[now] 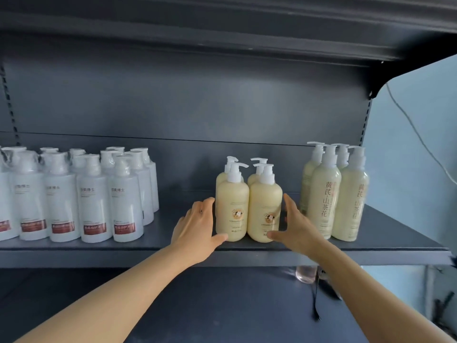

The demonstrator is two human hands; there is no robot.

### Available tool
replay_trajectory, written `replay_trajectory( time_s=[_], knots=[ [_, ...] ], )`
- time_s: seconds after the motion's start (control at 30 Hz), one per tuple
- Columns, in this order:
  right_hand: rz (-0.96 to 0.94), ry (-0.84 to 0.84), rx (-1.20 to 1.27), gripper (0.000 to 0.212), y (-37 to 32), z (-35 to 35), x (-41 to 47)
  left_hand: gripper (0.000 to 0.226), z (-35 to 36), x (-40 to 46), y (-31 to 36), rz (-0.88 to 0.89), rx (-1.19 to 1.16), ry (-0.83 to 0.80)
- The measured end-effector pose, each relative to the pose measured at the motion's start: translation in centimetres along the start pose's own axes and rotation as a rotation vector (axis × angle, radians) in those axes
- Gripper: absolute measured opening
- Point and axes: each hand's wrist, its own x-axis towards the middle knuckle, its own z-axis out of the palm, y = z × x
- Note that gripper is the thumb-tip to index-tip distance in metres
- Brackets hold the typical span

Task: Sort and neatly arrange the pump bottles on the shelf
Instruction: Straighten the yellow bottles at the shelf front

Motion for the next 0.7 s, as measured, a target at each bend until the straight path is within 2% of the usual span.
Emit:
replay_trajectory(
  time_s=[0.13,0.43,0.57,0.7],
  knots=[
    [0.021,-0.078,0.059,0.121,0.2,-0.4,1.3,0.089,0.2,1.5,-0.4,0.017,-0.074,-0.044],
    [-0.06,-0.233,0.123,0.113,-0.2,-0.9,2.2,0.113,0.9,4.4,-2.1,0.11,-0.228,-0.217],
    [-0.101,-0.273,0.14,0.114,-0.1,-1.5,2.9,0.111,0.9,4.7,-2.2,0.125,-0.301,-0.271],
    [-0.132,-0.313,0.145,0.121,0.5,-2.0,3.6,0.112,0.2,5.1,-1.9,0.115,-0.345,-0.254]
  ],
)
